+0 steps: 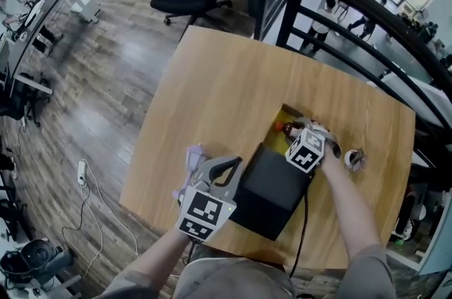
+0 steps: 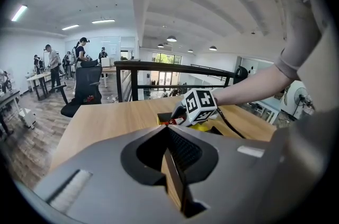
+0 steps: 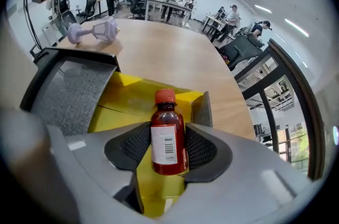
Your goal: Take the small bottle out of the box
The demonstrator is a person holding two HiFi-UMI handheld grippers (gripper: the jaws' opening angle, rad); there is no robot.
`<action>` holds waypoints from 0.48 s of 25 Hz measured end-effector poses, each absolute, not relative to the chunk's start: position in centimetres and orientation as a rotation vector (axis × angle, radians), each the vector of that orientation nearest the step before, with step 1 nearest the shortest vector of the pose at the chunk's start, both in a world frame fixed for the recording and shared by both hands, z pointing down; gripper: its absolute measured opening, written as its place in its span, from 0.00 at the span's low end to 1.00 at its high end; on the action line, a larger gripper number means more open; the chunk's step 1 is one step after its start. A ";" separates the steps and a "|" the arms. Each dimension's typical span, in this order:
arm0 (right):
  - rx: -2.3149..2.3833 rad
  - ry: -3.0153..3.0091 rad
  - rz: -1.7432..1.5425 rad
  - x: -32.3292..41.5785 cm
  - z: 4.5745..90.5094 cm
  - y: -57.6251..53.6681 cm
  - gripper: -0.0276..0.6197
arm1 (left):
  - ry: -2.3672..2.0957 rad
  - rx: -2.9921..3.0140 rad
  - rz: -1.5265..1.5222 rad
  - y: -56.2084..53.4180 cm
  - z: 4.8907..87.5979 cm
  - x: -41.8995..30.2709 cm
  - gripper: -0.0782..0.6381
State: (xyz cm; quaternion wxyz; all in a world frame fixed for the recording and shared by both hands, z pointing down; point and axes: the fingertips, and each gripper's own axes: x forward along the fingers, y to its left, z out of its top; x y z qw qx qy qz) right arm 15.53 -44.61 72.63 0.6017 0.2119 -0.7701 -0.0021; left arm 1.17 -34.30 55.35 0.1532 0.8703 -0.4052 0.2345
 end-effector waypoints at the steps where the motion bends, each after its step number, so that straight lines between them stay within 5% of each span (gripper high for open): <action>1: 0.517 -1.805 0.016 15.4 72.0 -44.3 0.37 | -1.166 2.499 0.667 -34.3 55.2 1.0 0.11; 12: 0.963 -2.124 0.204 15.8 58.3 -42.1 0.37 | -1.211 2.589 0.583 -34.9 49.3 1.2 0.11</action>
